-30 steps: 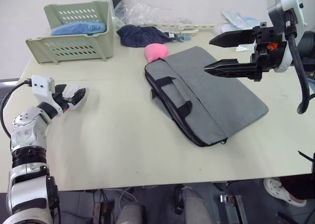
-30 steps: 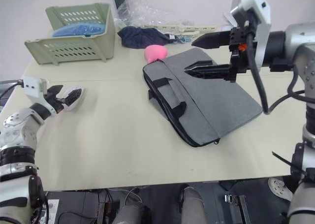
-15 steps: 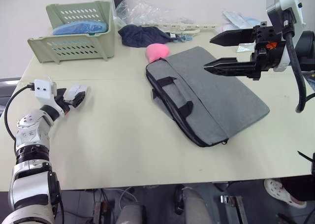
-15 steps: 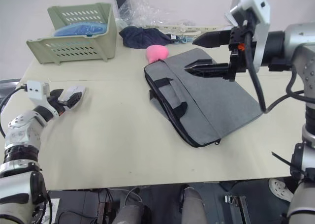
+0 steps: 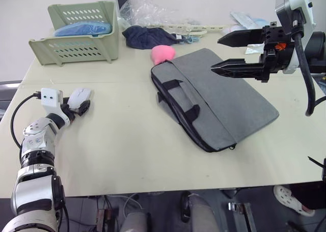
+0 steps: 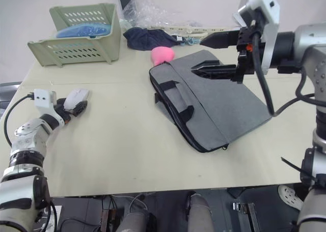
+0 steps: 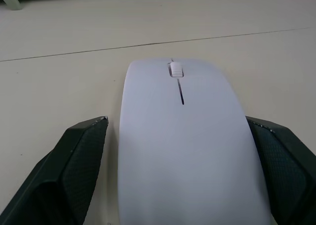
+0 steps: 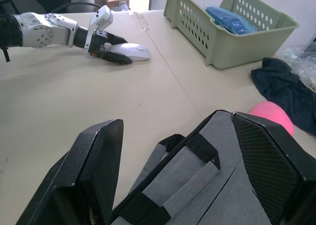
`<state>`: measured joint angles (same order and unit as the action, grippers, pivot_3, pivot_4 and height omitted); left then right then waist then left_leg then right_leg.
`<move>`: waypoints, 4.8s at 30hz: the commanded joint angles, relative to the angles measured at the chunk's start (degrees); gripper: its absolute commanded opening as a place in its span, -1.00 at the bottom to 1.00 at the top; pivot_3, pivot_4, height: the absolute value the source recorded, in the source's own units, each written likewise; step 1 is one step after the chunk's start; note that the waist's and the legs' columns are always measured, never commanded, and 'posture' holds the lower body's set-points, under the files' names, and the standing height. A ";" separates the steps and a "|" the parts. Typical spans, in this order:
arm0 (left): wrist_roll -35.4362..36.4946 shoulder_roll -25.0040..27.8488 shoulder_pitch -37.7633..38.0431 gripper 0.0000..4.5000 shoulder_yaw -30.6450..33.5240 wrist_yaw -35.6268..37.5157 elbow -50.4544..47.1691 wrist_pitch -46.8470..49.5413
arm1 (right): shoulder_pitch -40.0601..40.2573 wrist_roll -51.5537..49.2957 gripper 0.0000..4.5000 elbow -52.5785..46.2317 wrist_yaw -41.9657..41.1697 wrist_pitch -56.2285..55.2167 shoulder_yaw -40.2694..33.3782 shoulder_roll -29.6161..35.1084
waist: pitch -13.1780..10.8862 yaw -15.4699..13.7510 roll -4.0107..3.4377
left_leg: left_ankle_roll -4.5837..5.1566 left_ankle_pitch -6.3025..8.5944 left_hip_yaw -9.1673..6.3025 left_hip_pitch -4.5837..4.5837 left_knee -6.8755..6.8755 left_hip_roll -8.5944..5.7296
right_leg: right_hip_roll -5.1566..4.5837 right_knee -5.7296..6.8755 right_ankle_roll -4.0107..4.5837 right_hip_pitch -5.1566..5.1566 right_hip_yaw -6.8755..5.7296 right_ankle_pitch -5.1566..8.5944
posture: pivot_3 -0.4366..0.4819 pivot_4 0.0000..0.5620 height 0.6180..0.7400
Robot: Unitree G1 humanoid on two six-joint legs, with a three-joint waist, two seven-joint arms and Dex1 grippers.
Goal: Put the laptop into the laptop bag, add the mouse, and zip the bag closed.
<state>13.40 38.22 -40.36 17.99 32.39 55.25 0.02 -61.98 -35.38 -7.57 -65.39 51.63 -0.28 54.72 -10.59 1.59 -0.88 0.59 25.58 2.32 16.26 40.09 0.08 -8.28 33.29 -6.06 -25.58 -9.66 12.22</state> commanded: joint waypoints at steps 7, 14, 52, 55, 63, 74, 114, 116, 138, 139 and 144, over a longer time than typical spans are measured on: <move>-0.05 -0.23 -0.92 0.63 0.17 0.52 1.63 -2.27 | -0.43 -0.56 0.70 -0.87 0.35 -0.20 -1.73 0.32 | 0.00 -0.01 0.00 | 0.01 0.00 0.00 -0.01 0.01 -0.02 | -0.04 0.04 0.00 0.00 0.00 0.00 | -0.05 -0.47 1.00; 0.31 -0.76 -0.44 0.26 0.24 1.19 0.65 -2.84 | -0.37 -0.67 0.70 -0.92 0.44 -0.09 -1.81 0.25 | 0.01 -0.05 0.01 | 0.03 0.00 -0.03 0.00 0.02 -0.05 | -0.07 0.05 0.00 0.00 -0.02 0.00 | -0.05 -0.47 1.00; 18.61 5.35 9.44 0.26 -4.89 17.12 -60.75 36.44 | 20.58 14.43 0.70 -23.55 45.90 9.68 8.49 -24.30 | 0.07 0.05 0.11 | 0.03 -0.01 -0.18 0.01 0.07 -0.12 | -0.15 0.14 0.01 0.00 -0.02 0.01 | -0.05 -0.47 1.00; 18.74 5.44 9.43 0.26 -4.66 17.04 -60.97 36.97 | 22.70 18.05 0.70 -21.99 49.61 7.52 10.56 -27.42 | 0.07 0.13 0.11 | 0.03 -0.01 -0.16 0.00 0.05 -0.12 | -0.14 0.14 0.02 0.00 -0.01 0.01 | -0.05 -0.47 1.00; 18.46 5.03 9.32 0.26 -4.74 16.49 -60.91 37.04 | 25.86 26.53 0.70 -15.47 54.18 1.11 15.30 -32.67 | 0.07 0.27 0.10 | 0.03 -0.01 -0.15 -0.02 0.03 -0.13 | -0.13 0.14 0.02 0.00 0.00 0.01 | -0.05 -0.47 1.00; 18.86 4.60 9.58 0.26 -5.12 15.74 -62.34 37.87 | 27.87 32.89 0.70 -9.21 55.45 -3.26 17.59 -37.91 | 0.06 0.40 0.10 | 0.03 -0.01 -0.16 -0.03 0.02 -0.12 | -0.12 0.14 0.03 0.00 0.00 0.01 | -0.05 -0.47 1.00; 18.38 2.90 9.46 0.26 -6.19 13.98 -63.63 38.58 | 27.09 36.93 -0.98 -10.50 53.27 -0.37 16.22 -40.43 | 0.06 0.19 0.10 | 0.03 -0.01 -0.19 -0.02 0.02 -0.11 | -0.12 0.14 0.03 0.00 0.04 0.02 | -0.05 -0.47 1.00; 18.11 2.34 9.33 0.26 -7.02 13.79 -63.49 38.26 | 23.87 34.90 -0.98 -13.03 51.79 3.85 14.12 -41.01 | 0.06 0.22 0.09 | 0.03 -0.01 -0.19 -0.01 0.02 -0.12 | -0.12 0.12 0.03 0.00 0.04 0.02 | -0.05 -0.47 1.00; 10.75 -7.76 4.79 0.26 -16.95 12.72 -52.60 29.79 | 5.36 25.49 -0.98 -16.88 45.19 18.86 7.52 -34.63 | 0.02 1.48 0.03 | 0.04 -0.01 -0.16 -0.02 -0.02 -0.11 | -0.08 0.13 0.03 -0.01 0.03 0.01 | -0.05 -0.47 1.00; 10.11 -8.47 4.71 0.26 -17.58 12.75 -51.98 29.16 | 5.44 25.46 -0.98 -16.82 45.25 18.73 7.67 -34.54 | 0.03 1.50 0.03 | 0.04 -0.01 -0.16 0.00 -0.01 -0.11 | -0.08 0.13 0.03 -0.01 0.01 0.01 | -0.05 -0.47 1.00; 6.43 -14.70 0.94 0.26 -21.19 11.37 -44.99 24.98 | 5.75 24.92 -0.98 -17.14 45.62 18.62 8.13 -34.79 | 0.03 1.44 0.03 | 0.05 -0.01 -0.14 0.00 0.00 -0.12 | -0.08 0.13 0.03 -0.01 0.02 0.01 | -0.05 -0.47 1.00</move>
<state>20.61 24.40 -37.70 -2.80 44.23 10.07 27.19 -54.58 -9.53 -21.89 -19.07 71.79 8.56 20.06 -10.56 3.03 -0.85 0.64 25.56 2.17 16.27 40.11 -0.05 -8.37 33.42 -6.03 -25.60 -9.64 12.24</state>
